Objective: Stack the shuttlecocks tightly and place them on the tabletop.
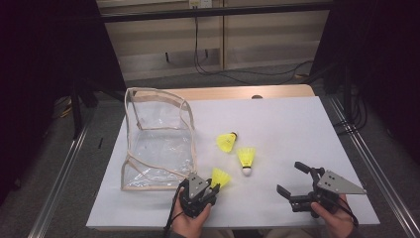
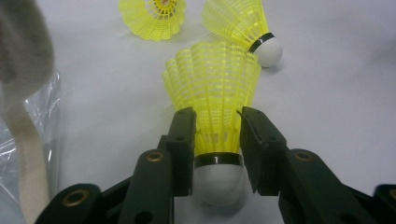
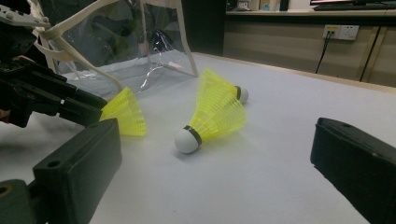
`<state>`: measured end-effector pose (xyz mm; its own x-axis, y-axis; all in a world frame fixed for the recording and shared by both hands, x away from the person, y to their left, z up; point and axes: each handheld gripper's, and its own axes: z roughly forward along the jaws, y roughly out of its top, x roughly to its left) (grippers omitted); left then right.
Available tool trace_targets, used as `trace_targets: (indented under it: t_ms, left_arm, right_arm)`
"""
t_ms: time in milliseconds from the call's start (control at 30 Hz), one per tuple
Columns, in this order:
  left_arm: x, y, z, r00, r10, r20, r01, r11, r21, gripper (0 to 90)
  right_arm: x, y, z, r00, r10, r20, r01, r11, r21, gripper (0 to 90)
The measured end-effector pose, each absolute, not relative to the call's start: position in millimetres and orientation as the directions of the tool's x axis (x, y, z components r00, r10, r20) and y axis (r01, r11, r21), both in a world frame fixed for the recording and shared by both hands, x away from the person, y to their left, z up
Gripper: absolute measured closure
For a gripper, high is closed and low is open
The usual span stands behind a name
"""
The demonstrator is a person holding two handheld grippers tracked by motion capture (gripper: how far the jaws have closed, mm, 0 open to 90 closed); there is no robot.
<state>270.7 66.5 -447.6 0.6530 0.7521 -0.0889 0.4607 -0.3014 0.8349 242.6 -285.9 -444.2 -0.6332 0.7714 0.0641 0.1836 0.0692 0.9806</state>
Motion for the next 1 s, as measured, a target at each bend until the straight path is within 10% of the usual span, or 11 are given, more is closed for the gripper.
trace_targets:
  t_ms: [667,1000]
  left_arm:
    - [265.8,61.6,-442.9,0.678,0.730,-0.084,0.429,-0.301,0.851,60.4]
    - [270.5,51.8,-437.5,0.671,0.736,-0.087,0.434,-0.295,0.851,41.8]
  right_arm:
    - [241.9,-286.0,-443.8,-0.633,0.771,0.069,0.187,0.066,0.980,1.3]
    - [241.9,-286.2,-443.5,-0.632,0.772,0.068,0.185,0.065,0.981,1.3]
